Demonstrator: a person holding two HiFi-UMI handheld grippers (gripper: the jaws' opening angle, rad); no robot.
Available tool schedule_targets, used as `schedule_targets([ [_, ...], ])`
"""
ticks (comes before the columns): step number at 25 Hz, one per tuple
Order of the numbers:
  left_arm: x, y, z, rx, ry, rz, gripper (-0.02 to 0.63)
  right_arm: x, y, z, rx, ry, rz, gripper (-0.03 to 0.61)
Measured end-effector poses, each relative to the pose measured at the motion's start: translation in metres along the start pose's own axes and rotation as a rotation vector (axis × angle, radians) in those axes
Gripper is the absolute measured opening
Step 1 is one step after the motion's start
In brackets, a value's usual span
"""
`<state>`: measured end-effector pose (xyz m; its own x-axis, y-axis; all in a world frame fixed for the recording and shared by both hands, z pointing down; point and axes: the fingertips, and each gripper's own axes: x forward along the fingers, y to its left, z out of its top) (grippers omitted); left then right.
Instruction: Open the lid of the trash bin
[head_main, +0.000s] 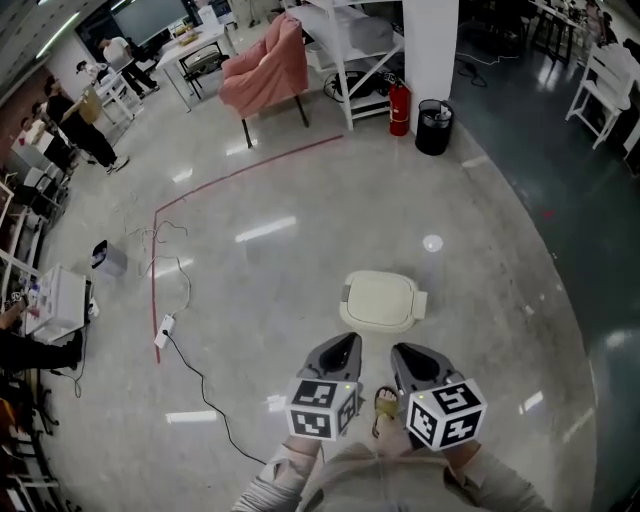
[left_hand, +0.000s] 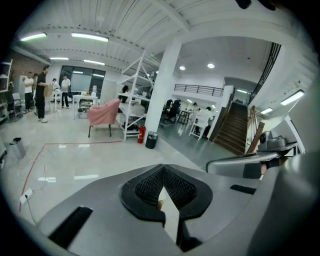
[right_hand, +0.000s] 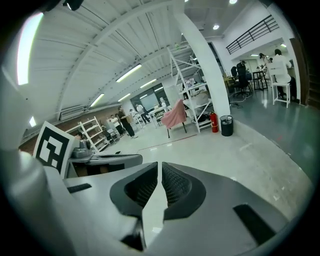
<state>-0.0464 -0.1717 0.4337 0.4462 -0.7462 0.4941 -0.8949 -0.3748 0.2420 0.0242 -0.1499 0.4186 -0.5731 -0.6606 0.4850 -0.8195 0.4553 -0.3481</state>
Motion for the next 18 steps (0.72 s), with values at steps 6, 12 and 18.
schedule_targets([
  [6, 0.031, 0.037, -0.030, -0.047, 0.068, 0.061, 0.002, 0.019, -0.005, -0.018, -0.004, 0.066, 0.002, 0.006],
  [12, 0.079, 0.081, -0.073, -0.074, 0.142, 0.092, 0.002, 0.047, -0.013, -0.046, 0.052, 0.115, -0.026, 0.006],
  [18, 0.127, 0.118, -0.136, -0.112, 0.260, 0.110, 0.002, 0.077, -0.026, -0.091, 0.120, 0.169, -0.079, 0.006],
])
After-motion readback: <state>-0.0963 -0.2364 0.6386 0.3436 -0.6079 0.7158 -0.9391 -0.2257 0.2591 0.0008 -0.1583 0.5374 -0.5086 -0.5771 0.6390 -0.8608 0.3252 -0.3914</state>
